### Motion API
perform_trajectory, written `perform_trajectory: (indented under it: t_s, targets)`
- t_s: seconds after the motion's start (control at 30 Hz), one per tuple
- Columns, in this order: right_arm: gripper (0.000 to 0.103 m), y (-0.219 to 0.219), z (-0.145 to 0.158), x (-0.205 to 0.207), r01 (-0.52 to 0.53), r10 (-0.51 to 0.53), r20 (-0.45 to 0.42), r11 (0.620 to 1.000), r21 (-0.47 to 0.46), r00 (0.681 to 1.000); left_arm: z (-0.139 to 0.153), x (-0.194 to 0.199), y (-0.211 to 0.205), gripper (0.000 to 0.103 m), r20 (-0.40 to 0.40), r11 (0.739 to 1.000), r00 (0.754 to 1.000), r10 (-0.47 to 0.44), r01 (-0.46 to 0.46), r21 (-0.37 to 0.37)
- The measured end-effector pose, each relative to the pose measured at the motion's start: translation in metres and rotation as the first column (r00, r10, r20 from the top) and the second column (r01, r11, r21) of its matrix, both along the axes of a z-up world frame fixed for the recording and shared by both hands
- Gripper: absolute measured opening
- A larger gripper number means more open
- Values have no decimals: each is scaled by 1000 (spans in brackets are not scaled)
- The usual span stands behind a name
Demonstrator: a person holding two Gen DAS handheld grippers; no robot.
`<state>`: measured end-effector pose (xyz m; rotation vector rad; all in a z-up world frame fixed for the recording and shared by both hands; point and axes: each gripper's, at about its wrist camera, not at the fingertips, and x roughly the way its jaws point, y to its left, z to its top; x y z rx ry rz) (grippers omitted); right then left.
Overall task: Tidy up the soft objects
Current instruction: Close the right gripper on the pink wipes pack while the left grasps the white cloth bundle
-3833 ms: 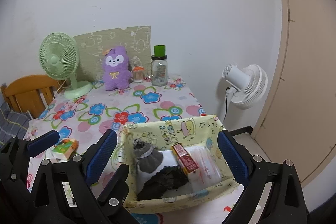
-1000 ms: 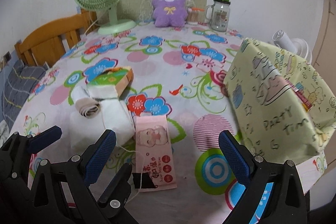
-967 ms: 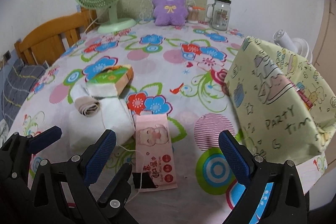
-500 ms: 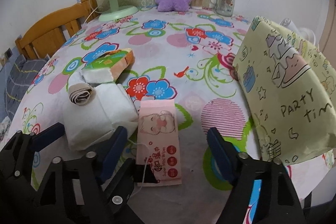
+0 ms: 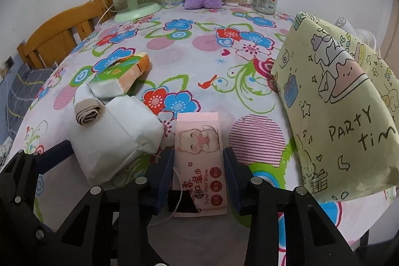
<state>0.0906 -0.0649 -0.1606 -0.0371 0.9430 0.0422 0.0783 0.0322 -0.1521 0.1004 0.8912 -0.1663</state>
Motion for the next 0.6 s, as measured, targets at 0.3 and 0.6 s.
perform_trajectory:
  t_s: [0.3,0.6]
  targets:
    - [43,-4,10,8,-5,5,27,1000,10,1000,2,18,-3,103,-6,1000,1000,12,-12,-14]
    - [43,-8,8,14,-9,9,12,1000,21,1000,2,21,-10,86,-10,999,1000,-20,20,-40]
